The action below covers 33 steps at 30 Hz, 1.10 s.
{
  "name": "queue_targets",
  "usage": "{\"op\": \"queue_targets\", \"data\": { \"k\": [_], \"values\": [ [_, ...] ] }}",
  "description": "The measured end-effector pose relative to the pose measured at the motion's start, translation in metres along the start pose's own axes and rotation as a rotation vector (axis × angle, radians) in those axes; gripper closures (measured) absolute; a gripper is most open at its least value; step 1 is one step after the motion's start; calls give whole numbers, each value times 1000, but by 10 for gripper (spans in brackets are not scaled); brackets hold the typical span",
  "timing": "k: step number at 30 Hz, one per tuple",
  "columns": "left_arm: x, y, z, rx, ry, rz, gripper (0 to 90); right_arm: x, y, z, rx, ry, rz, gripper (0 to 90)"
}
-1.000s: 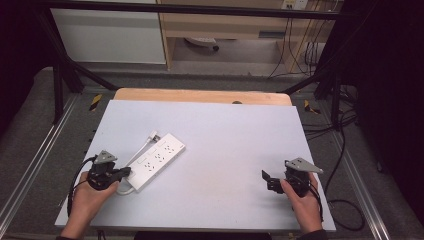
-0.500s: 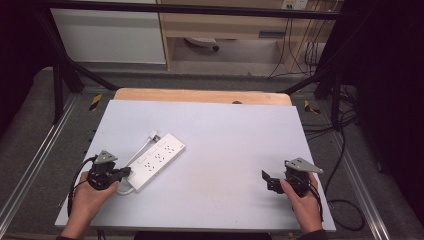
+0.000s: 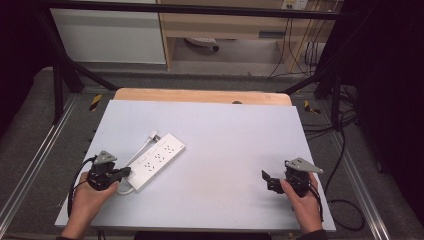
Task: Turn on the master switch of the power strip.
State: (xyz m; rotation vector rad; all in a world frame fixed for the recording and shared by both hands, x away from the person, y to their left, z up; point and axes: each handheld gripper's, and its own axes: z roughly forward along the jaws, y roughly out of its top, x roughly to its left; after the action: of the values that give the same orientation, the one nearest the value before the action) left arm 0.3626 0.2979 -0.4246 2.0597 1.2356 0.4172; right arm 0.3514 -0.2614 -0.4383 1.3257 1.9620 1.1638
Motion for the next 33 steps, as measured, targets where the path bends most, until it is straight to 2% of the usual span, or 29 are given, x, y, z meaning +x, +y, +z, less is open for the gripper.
{"op": "queue_targets", "data": {
  "k": [9,15,22,33],
  "values": [
    [-2,-1,0,-5,8,12,900,0,0,0,0,0,-1,43],
    [-1,-2,0,-16,2,1,900,0,0,0,-1,-2,-2,43],
    [-1,-3,-1,-25,16,6,900,0,0,0,0,-1,1,43],
    [-1,-3,-1,-34,15,5,900,0,1,-1,-4,0,4,42]
  ]
}}
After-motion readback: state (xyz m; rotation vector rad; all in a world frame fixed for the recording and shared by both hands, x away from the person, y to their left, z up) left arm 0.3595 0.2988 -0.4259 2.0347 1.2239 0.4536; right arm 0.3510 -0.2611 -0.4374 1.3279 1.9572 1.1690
